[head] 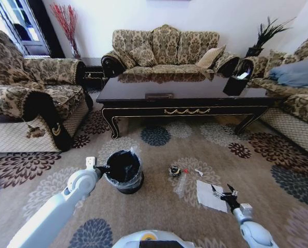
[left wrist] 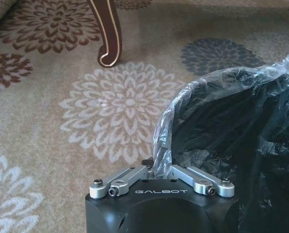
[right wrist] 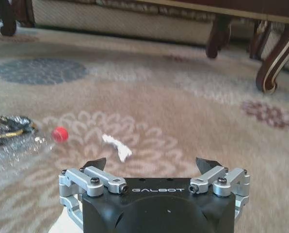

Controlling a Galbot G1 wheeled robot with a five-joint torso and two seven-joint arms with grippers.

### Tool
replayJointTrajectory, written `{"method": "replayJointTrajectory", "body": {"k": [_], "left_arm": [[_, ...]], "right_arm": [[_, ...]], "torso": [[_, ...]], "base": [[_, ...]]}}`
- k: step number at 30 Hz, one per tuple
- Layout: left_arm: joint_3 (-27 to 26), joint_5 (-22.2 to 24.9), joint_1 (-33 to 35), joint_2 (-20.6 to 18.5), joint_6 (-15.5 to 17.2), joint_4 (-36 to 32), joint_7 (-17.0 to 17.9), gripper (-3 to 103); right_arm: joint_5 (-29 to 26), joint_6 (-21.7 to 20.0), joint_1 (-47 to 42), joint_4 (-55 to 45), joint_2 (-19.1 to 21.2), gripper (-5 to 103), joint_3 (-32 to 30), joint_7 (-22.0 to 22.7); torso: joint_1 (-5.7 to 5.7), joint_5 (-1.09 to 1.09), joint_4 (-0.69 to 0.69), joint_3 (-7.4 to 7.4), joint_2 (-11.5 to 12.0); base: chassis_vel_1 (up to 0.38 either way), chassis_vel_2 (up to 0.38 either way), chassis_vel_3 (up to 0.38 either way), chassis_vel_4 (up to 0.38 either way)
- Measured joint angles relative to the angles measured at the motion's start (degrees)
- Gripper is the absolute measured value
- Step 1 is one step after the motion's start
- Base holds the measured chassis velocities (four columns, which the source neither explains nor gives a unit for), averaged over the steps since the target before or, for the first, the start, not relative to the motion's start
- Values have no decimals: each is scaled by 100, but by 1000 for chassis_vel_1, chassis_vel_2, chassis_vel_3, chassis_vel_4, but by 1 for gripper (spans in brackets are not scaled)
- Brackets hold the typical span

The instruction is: Move to the front of the table and pick up the trash from the floor, then place it into the trash bin.

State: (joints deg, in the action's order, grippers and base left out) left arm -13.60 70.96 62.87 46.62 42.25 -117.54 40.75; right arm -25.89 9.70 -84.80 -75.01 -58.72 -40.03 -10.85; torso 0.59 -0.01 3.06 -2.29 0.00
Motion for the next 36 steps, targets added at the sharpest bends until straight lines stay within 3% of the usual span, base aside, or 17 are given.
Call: {"method": "replayJointTrajectory", "body": {"k": [6,17,29,33,35,36], "left_arm": [[174,-98,39,27,-1,10,24,2],[338,-332,79,37,-3,-40,44,2],[332,-322,103,-58,-7,-76,17,2],[289,-215,66,-193,-8,-105,15,2],[281,-203,60,-201,-8,-109,18,2],[256,-194,53,-221,-11,-119,19,2]], "right_arm": [[59,-127,44,152,136,100,198,-39],[273,-82,677,1418,278,100,740,-162],[262,-63,808,1595,193,102,923,-333],[257,-79,910,1750,160,89,998,-356],[257,-79,922,1772,160,89,1004,-363],[269,-81,941,1816,160,78,1013,-413]], "torso": [[0,1,0,0,0],[0,1,0,0,0],[0,1,-1,0,0],[0,0,-1,0,0],[0,0,-1,0,0],[0,2,-1,0,0]], "base": [[0,0,0,0],[0,0,0,0],[0,0,0,0],[0,0,0,0],[0,0,0,0],[0,0,0,0]]}}
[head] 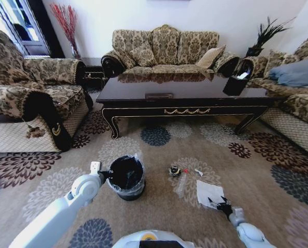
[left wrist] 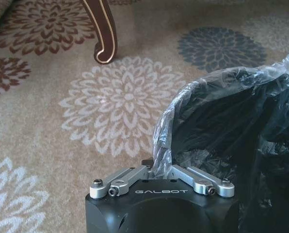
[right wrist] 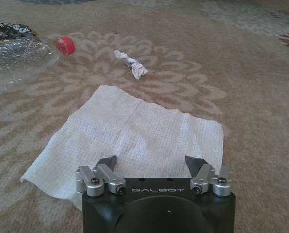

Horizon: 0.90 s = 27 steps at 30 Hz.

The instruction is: Move to the front of the table and pick up the trash from the floor, then place it into the trash bin.

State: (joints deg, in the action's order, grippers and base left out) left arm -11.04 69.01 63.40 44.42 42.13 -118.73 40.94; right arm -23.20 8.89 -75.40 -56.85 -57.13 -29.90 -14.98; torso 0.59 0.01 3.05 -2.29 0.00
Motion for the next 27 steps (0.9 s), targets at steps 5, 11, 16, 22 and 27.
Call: {"method": "replayJointTrajectory", "body": {"k": [5,11,16,22,27], "left_arm": [[-33,-11,22,-26,-2,-23,-2,2],[-53,-6,38,-26,-2,-43,5,2],[-56,-1,42,16,-2,-46,12,2],[-55,-16,51,40,-2,-46,13,2],[-23,-40,46,70,-2,-36,13,2]], "right_arm": [[49,-4,25,82,0,67,2,-67],[69,-2,40,161,-9,49,-17,-73],[69,-8,-21,110,-6,35,-95,-29],[65,-27,-176,-27,8,14,-216,33],[52,-30,-328,-264,16,1,-318,39]], "torso": [[0,-1,-1,0,0],[-1,-2,-4,1,0],[-1,-2,-1,0,0],[0,-1,4,0,0],[0,-1,1,0,0]], "base": [[0,0,0,0],[0,0,0,0],[0,0,0,0],[0,0,0,0],[0,0,0,0]]}}
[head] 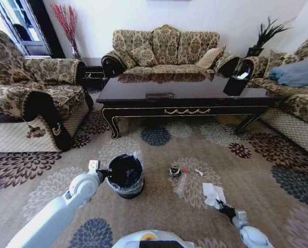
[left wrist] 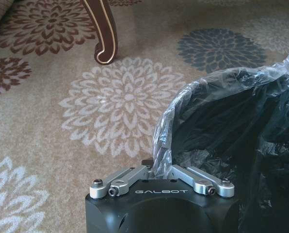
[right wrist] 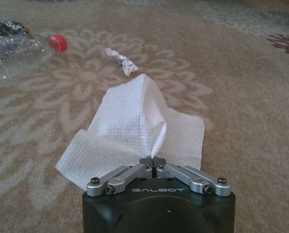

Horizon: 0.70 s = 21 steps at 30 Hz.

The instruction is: Move to the front of the table and pick up the trash from the floor, then place it into the trash bin.

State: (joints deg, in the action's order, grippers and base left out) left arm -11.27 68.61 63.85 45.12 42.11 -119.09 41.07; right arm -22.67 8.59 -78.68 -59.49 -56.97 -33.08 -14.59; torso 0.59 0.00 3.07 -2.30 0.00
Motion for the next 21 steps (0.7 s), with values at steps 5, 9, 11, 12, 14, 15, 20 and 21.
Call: {"method": "replayJointTrajectory", "body": {"k": [5,9,11,12,14,15,20,21], "left_arm": [[54,-33,-23,42,1,6,-1,2],[100,-40,-53,58,2,8,-4,2],[117,-36,-71,65,2,13,-4,2],[164,-12,-110,79,2,30,-5,2],[262,0,-177,75,2,60,-6,2],[313,3,-217,63,2,69,-6,2],[599,36,-469,115,4,152,-5,2],[712,61,-561,160,3,185,6,2]], "right_arm": [[-29,3,-176,-361,-5,0,-129,17],[-71,4,-284,-589,-11,0,-205,49],[-85,4,-309,-644,-13,0,-229,59],[-116,4,-365,-763,-16,0,-274,67],[-138,3,-460,-939,-17,0,-337,75],[-156,2,-492,-1016,-18,0,-361,92],[-322,-23,-739,-1594,-37,0,-579,133],[-365,-16,-820,-1742,-37,0,-630,141]], "torso": [[0,0,0,0,0],[0,-1,-2,0,0],[0,-1,-2,0,0],[0,0,-2,0,0],[0,0,-1,0,0],[0,0,-1,0,0],[0,0,-2,0,0],[0,0,-2,0,0]], "base": [[0,0,0,0],[0,0,0,0],[0,0,0,0],[0,0,0,0],[0,0,0,0],[0,0,0,0],[0,0,0,0],[0,0,0,0]]}}
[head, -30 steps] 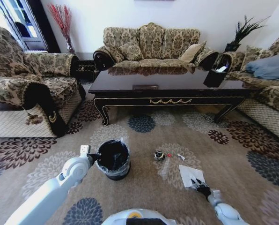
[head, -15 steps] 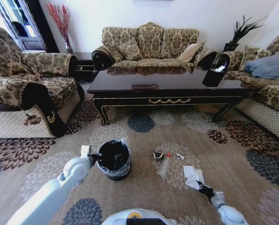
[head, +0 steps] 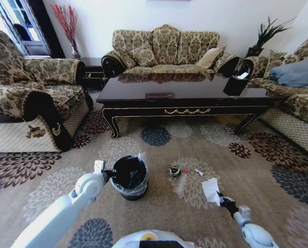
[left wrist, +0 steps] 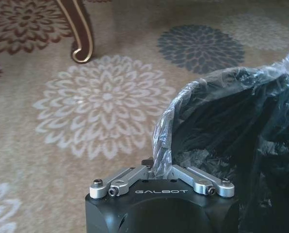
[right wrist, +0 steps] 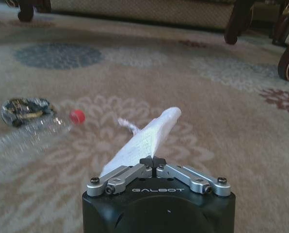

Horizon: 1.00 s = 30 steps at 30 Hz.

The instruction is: Move to the front of the table and pick up the trash from the floor, then place it into the trash bin.

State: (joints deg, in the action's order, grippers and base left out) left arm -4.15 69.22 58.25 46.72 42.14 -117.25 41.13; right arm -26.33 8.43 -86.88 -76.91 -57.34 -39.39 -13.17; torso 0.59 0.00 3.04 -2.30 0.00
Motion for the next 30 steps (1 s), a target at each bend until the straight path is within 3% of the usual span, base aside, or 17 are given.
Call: {"method": "replayJointTrajectory", "body": {"k": [10,21,27,30], "left_arm": [[678,283,-733,100,0,174,168,2],[1557,710,-1642,209,-1,429,368,2],[2429,951,-2408,524,0,740,420,2],[2615,1098,-2614,663,0,784,428,2]], "right_arm": [[-252,27,-653,-1167,52,0,-474,89],[-346,-10,-1487,-2776,-184,0,-774,182],[-322,-21,-1954,-3853,-444,0,-862,239],[-317,-37,-2076,-4220,-538,0,-887,265]], "torso": [[0,0,1,0,0],[0,-1,0,0,0],[0,0,2,0,0],[0,0,1,0,0]], "base": [[0,0,0,0],[0,0,0,0],[0,0,0,0],[0,0,0,0]]}}
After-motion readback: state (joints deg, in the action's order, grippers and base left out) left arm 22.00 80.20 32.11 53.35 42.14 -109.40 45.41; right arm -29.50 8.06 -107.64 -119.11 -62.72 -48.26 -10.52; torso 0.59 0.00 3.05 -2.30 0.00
